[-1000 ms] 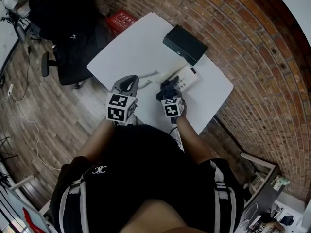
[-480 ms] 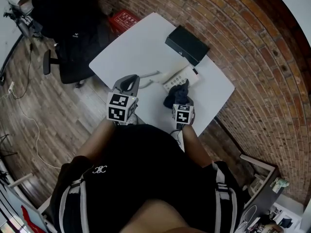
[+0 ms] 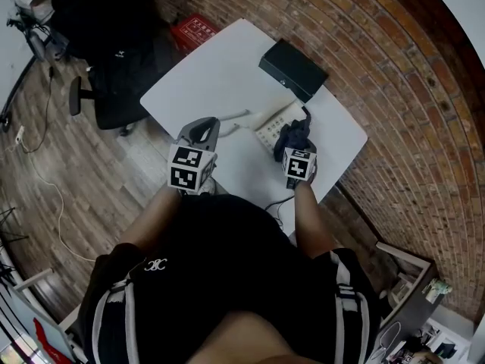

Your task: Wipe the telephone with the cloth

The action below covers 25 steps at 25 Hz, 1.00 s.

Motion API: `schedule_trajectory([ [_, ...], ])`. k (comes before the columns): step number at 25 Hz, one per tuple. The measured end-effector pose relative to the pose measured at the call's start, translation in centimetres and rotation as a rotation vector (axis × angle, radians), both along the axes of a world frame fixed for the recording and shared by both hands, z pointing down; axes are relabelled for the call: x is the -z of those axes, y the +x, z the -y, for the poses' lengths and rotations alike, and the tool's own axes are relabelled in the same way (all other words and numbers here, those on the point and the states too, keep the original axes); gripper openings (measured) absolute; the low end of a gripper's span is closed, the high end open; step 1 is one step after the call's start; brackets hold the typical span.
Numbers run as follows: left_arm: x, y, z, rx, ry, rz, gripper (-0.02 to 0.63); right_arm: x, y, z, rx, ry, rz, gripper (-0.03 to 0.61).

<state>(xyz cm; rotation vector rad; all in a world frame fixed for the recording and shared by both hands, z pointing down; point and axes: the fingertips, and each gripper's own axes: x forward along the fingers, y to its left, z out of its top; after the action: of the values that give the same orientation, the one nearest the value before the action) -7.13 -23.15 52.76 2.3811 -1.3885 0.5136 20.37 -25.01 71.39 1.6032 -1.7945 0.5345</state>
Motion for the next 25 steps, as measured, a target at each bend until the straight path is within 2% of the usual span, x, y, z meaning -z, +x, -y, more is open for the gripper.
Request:
schedule_trajectory([
  [5,-0.1,-0.2,-0.3,0.003,-0.002,0.014,0.015,0.8,2.5,2.9,-0.051,0.019,-0.007,0.084],
  [14,-0.3,-0.6,-0.6,0.027,-0.015,0.034,0.015,1.7,4.0,6.2,-0.086,0.021,0.031,0.084],
  [16,-0.5,-0.9,-0.7,0.033,-0.02,0.037,0.015,1.6,3.4,6.5,-0.064,0.014,0.042,0.084],
  [22,-0.8,-0.7,-0.7,0.046,-0.027,0.033,0.015,1.4,0.6,8.8,0.074,-0.044,-0.023,0.084],
  [25,-0.8,-0.5,-0.7,0.047,-0.024,0.036,0.015,1.7,-0.2,9.0,0.098,-0.038,-0.056,0.084],
])
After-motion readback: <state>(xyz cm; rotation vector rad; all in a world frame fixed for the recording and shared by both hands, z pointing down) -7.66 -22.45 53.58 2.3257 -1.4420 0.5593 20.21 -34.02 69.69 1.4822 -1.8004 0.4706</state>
